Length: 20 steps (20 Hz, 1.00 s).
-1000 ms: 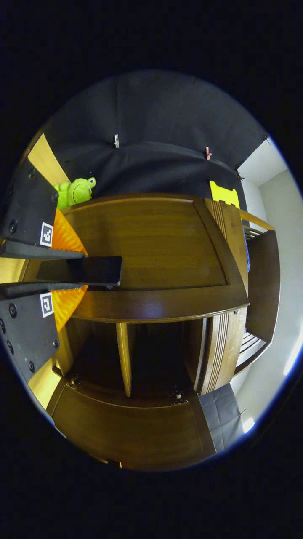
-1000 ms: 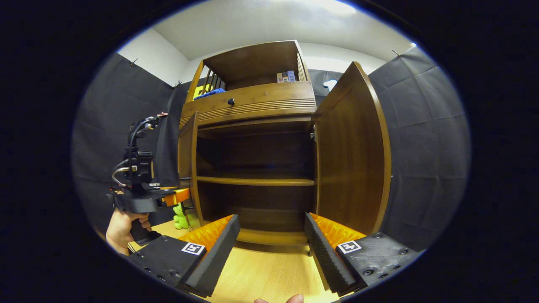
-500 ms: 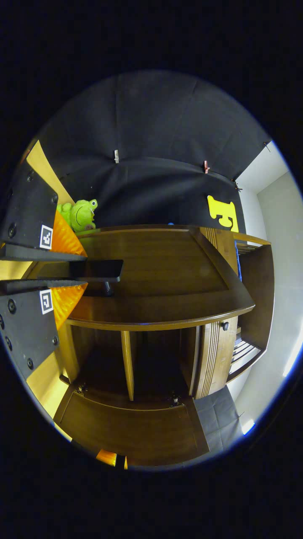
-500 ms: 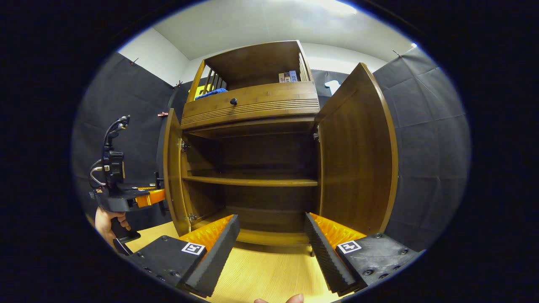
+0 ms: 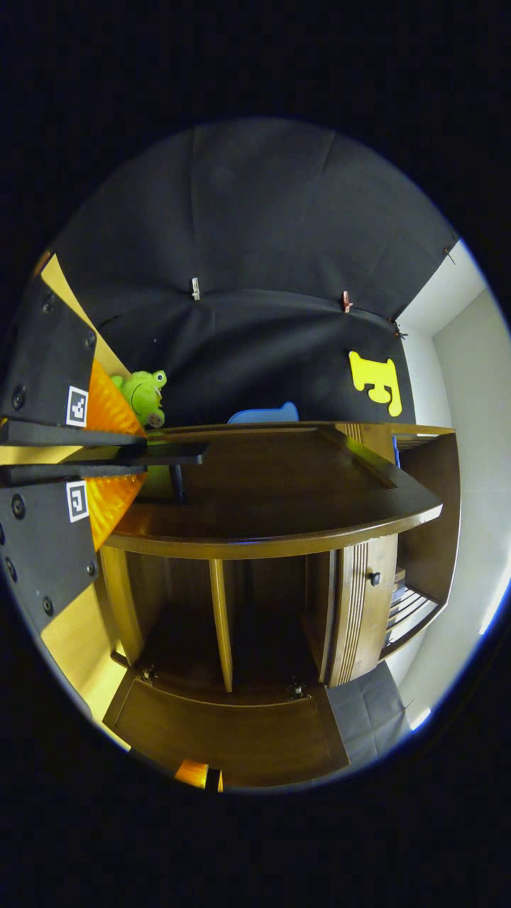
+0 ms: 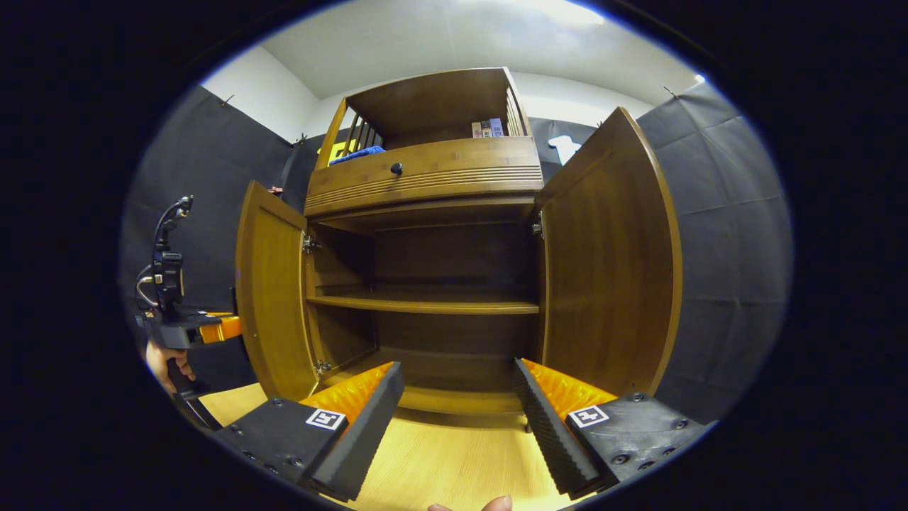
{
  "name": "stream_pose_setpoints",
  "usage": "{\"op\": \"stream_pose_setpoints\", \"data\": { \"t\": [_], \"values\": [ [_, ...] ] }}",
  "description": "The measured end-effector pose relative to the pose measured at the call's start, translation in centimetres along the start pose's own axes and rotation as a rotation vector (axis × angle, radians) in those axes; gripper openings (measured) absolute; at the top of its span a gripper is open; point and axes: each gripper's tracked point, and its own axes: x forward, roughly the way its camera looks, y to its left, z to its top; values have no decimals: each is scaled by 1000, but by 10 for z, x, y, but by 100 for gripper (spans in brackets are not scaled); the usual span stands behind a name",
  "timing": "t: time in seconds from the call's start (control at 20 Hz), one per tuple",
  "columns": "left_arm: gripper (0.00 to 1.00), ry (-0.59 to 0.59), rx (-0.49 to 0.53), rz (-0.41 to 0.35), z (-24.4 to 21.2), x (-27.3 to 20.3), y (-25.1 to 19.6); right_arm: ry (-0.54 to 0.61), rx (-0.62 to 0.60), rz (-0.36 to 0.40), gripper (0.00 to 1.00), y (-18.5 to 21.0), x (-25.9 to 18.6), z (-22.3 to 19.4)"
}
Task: Open the right door of the double-door shoe cabinet with the right hand, and open the left door with the left hand.
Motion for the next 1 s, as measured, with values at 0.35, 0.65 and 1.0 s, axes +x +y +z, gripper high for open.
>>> {"op": "stream_pose_setpoints", "data": {
  "t": [0.35,0.65,1.0],
  "values": [
    [11,15,-1,51,-4,-13,43,-9,-10,-23,100,10,1,1],
    [11,29,-5,113,-10,-27,79,-10,-18,-6,98,25,6,-2],
    [11,12,6,144,-3,-43,79,-14,-11,-2,100,27,6,-1]
  ]
}}
